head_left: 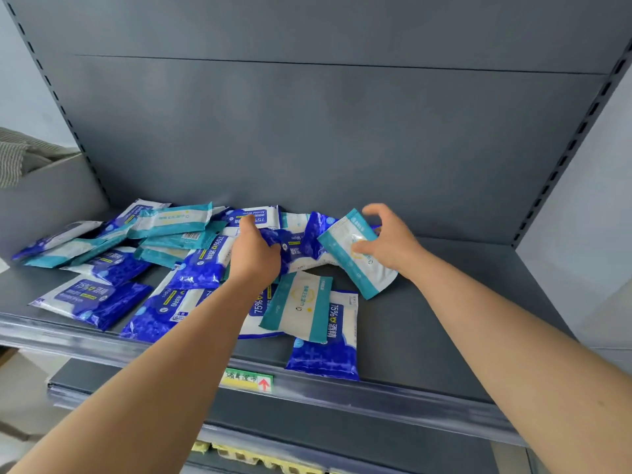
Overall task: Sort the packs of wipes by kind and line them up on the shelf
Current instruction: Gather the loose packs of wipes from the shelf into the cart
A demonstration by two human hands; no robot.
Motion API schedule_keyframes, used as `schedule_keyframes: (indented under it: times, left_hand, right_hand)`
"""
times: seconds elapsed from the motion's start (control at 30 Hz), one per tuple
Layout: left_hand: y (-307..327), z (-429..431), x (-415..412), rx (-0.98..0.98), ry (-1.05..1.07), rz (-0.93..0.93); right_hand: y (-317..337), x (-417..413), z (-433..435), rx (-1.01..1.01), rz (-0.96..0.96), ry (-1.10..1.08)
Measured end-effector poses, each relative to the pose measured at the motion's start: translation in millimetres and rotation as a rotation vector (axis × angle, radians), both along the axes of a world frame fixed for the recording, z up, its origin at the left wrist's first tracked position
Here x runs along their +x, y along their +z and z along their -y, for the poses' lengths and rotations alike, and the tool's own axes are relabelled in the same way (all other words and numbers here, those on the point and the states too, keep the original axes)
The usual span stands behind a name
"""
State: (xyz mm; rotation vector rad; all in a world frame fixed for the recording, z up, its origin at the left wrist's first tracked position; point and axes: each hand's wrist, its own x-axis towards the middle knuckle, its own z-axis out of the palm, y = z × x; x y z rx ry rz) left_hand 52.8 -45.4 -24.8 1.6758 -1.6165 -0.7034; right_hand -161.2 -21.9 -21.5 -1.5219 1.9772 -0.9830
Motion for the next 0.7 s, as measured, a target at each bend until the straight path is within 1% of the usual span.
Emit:
schedule_keyframes:
  times: [0.07,0.13,0.2,0.23,0.3,0.37,0.43,0.5,0.53,0.63,0.7]
  left_hand:
    - [3.1,5.7,-2.5,0.035,0.015,0.075]
    - [4.8,10.6,-3.6,0.068,0.011,0.152]
    - [4.6,15.0,-3.1,0.097,0.0,0.19]
    - [4.2,16.6,-2.4,0.107,-0.003,0.188]
    - [3.1,17.9,-0.6,0.11,-0.005,0.173]
    - [2.6,16.4,0.4,0.105,-0.002,0.154]
    - [3.4,12.7,1.4,0.098,0.002,0.115]
    - [5.3,7.6,2.4,0.093,0.01,0.066]
    - [6.7,5.0,2.9,0.089,0.017,0.042]
    - [11.4,-3.8,6.6,0.05,0.039,-0.017]
    - [14.8,-10.2,11.5,0.016,0.054,-0.037]
  right_hand:
    - [-0.8,-7.4,13.1,0.061,-0.081,-0.02]
    - [-3.3,-12.1,27.9,0.163,-0.212,-0.003]
    - [-1.1,-13.5,37.8,0.251,-0.328,0.022]
    - [0.7,-14.9,42.1,0.276,-0.332,0.049]
    - [2.9,-17.2,46.5,0.302,-0.268,0.12]
    - [4.2,-18.4,45.7,0.322,-0.215,0.146]
    - [4.7,-20.1,45.6,0.358,-0.238,0.161]
    - [7.3,-19.8,42.4,0.382,-0.325,0.16]
    - [8.8,-18.9,39.9,0.376,-0.327,0.156]
    - [7.4,-13.9,31.3,0.299,-0.196,0.128]
    - [6.2,-10.1,23.0,0.295,-0.124,0.09]
